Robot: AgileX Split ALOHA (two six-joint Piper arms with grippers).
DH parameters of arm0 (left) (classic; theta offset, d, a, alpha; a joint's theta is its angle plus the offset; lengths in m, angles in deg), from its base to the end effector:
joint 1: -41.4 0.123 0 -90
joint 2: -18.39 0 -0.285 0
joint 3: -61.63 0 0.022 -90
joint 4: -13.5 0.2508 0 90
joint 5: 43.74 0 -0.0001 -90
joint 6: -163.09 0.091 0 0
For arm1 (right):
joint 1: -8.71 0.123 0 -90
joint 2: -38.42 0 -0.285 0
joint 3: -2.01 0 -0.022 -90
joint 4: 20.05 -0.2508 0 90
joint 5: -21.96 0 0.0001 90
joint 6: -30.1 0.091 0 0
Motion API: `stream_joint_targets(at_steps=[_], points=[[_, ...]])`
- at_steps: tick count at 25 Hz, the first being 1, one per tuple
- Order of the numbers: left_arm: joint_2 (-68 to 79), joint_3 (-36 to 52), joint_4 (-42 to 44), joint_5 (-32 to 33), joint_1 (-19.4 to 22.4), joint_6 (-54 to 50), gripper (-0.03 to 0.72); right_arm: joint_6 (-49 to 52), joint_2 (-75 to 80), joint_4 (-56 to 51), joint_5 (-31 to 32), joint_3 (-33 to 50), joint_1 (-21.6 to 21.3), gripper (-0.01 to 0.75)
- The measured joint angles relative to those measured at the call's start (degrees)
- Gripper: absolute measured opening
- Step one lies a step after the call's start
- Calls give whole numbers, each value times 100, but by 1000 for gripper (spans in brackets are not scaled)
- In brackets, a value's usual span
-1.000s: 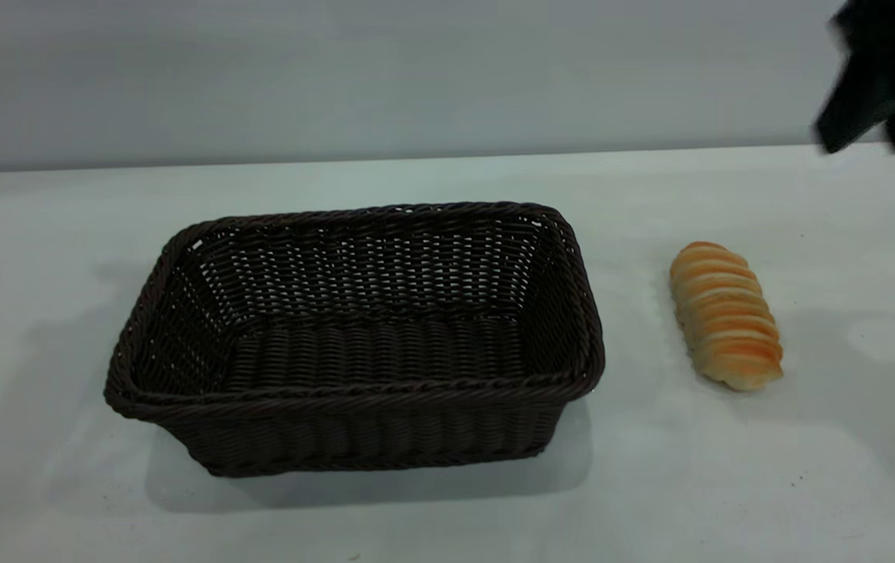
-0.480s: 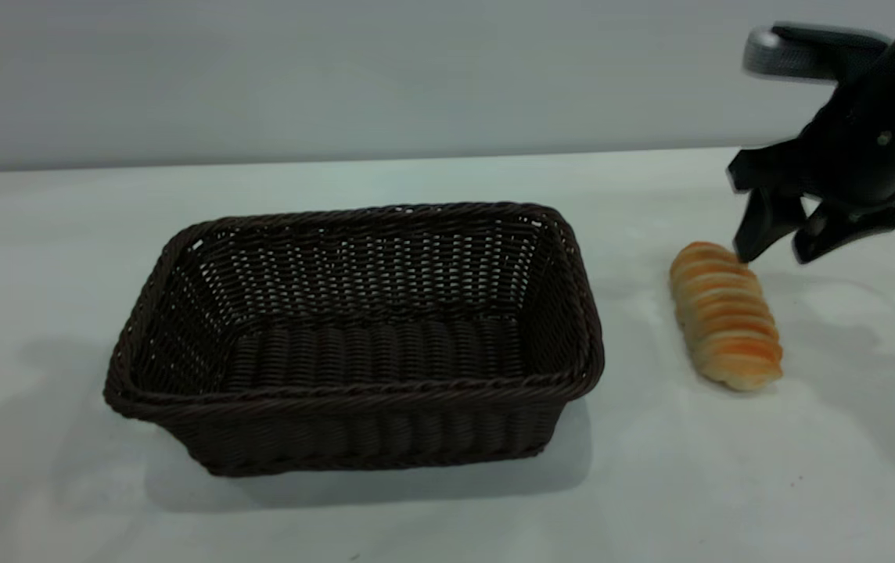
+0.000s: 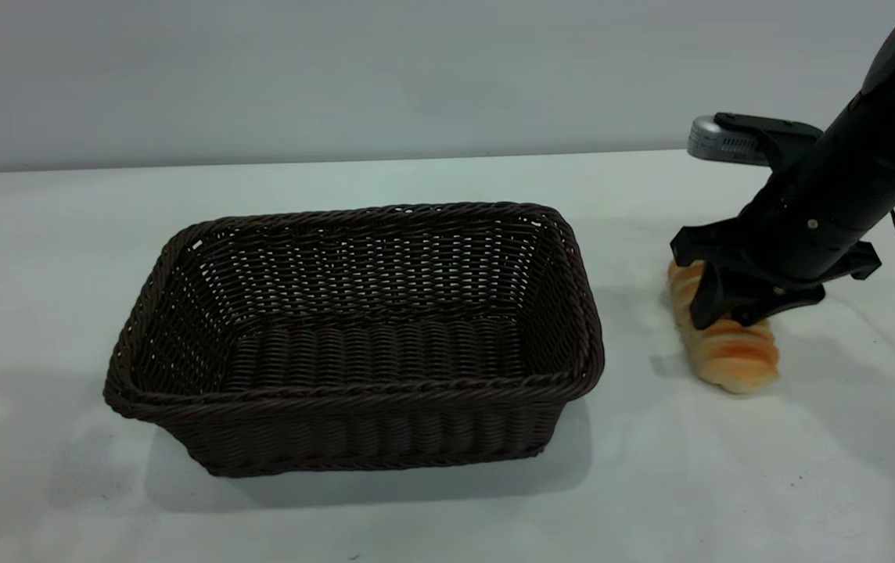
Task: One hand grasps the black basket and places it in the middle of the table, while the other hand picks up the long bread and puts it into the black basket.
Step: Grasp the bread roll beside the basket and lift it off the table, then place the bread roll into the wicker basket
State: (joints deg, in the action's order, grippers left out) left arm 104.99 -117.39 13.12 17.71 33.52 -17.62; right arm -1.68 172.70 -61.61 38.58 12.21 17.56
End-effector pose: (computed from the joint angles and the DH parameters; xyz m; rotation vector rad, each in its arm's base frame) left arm 0.2768 -0.0388 0.3620 0.1607 2.5974 -0.0627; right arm 0.3899 0.0783 0.0534 -0.0602 2.7545 0.3453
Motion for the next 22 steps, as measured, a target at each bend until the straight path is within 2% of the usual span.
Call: stream_joint_targets(at_steps=[2,3,11,14,17,20,22], points=[[-4,0,0,11,0,0,567,0,-96,32,178,-71,-20,67],[-4,0,0,11,0,-2,567,0,-185,68,293,-125,-20,44],[-14,0,0,11,0,-12,567,47,-1071,155,1380,-943,108,29],[-14,0,0,11,0,-12,567,62,-1133,155,1720,-1191,502,29],[-27,0,0,5,0,-18,567,66,-1133,162,1858,-1229,1108,29],[-27,0,0,5,0,-18,567,59,-1133,162,1806,-1242,1733,47],[-27,0,0,5,0,-18,567,-20,-1133,162,1654,-1242,1985,88]])
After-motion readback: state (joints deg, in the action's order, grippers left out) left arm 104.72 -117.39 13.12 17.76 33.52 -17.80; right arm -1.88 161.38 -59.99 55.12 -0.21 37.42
